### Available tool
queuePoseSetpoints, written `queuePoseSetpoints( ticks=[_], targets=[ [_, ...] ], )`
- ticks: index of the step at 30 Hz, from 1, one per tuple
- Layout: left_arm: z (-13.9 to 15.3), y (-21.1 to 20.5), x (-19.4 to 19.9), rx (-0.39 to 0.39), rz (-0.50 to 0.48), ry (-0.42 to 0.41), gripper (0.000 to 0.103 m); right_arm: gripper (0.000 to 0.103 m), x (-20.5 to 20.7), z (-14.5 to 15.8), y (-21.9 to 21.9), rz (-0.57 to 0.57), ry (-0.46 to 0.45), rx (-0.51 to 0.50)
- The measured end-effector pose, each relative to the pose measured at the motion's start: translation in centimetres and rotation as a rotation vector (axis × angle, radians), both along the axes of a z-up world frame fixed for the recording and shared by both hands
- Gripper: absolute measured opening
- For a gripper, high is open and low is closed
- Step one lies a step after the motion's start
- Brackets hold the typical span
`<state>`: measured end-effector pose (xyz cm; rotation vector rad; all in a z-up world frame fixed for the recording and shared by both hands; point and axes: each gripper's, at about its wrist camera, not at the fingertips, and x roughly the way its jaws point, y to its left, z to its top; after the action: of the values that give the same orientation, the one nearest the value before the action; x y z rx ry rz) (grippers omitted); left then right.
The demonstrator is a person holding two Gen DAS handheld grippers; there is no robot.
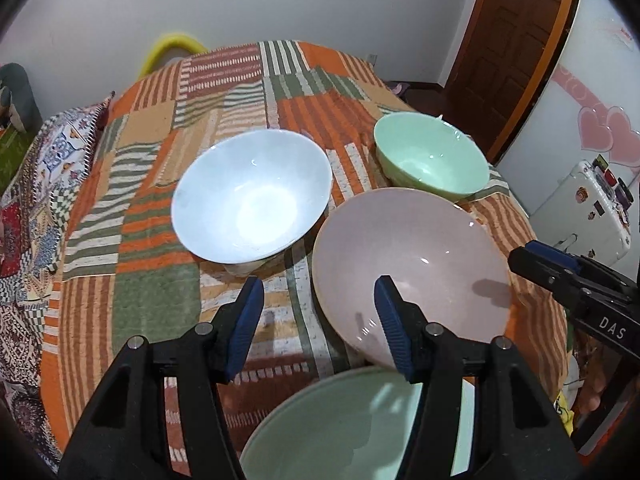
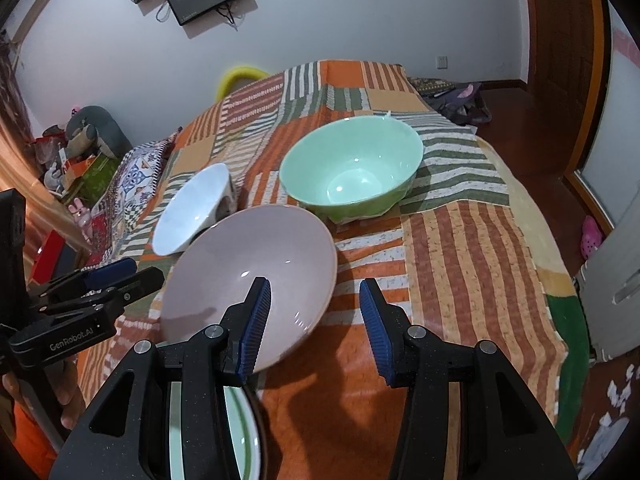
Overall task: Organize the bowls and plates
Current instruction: 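Close both tools on the rim of the pink bowl, then lift the pink bowl and carry it toward the plate stack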
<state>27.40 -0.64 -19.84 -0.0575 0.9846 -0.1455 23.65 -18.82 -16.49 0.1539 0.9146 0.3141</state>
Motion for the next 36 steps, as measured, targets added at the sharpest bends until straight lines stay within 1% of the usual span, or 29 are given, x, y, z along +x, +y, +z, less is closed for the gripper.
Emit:
queuePoseSetpoints(
  ticks=[1,2,3,4,6,10,11,12,14,16,18,23,29,36],
  targets=[
    [-0.4,0.1,0.3,-0.010,0.002,0.007,0.056,0.043,0.2,-0.3,-0.1,-0.001,0.005,0.001],
    [-0.6,0.1,0.6,-0.016,0.000,0.012,0.052,0.043,0.4,-0.5,0.0,-0.002,0.010,0.001],
    [-0.8,0.1,0.8,-0.018,-0.002,0.017,0.046,0.043,0.6,-0.8,0.0,-0.002,0.015,0.001],
    [-1.1,0.0,1.0,-0.020,-0.007,0.027,0.043,0.043,0.7,-1.1,0.0,-0.002,0.021,0.003],
    [-1.7,0.0,1.5,-0.027,-0.012,0.044,0.035,0.043,1.1,-1.6,0.1,0.000,0.029,0.007],
    [-2.7,-0.1,1.9,-0.038,-0.023,0.068,0.027,0.043,1.6,-2.7,0.1,0.009,0.057,0.018],
    [-2.9,-0.1,2.0,-0.038,-0.026,0.071,0.023,0.043,1.6,-2.9,0.2,0.010,0.061,0.021],
    [-3.1,-0.1,2.1,-0.040,-0.031,0.076,0.019,0.042,1.6,-3.1,0.2,0.010,0.064,0.023],
    [-3.4,-0.2,2.1,-0.052,-0.041,0.089,0.014,0.034,1.7,-3.5,0.3,0.016,0.072,0.024],
    [-3.5,-0.3,2.1,-0.048,-0.043,0.084,0.014,0.025,1.8,-3.8,0.5,0.029,0.087,0.036],
    [-3.4,-0.4,2.0,-0.048,-0.046,0.079,0.014,0.019,1.8,-4.0,0.7,0.042,0.095,0.043],
    [-3.2,-0.6,1.6,-0.037,-0.050,0.077,0.014,0.019,1.3,-3.6,1.1,0.032,0.081,0.000],
    [-2.1,-0.8,0.7,-0.048,-0.057,0.071,0.014,0.019,1.1,-3.0,1.0,0.017,0.087,0.004],
    [0.0,-1.0,-1.1,-0.052,-0.060,0.032,0.014,0.019,-0.1,-1.5,0.8,0.010,0.067,0.007]
  ],
)
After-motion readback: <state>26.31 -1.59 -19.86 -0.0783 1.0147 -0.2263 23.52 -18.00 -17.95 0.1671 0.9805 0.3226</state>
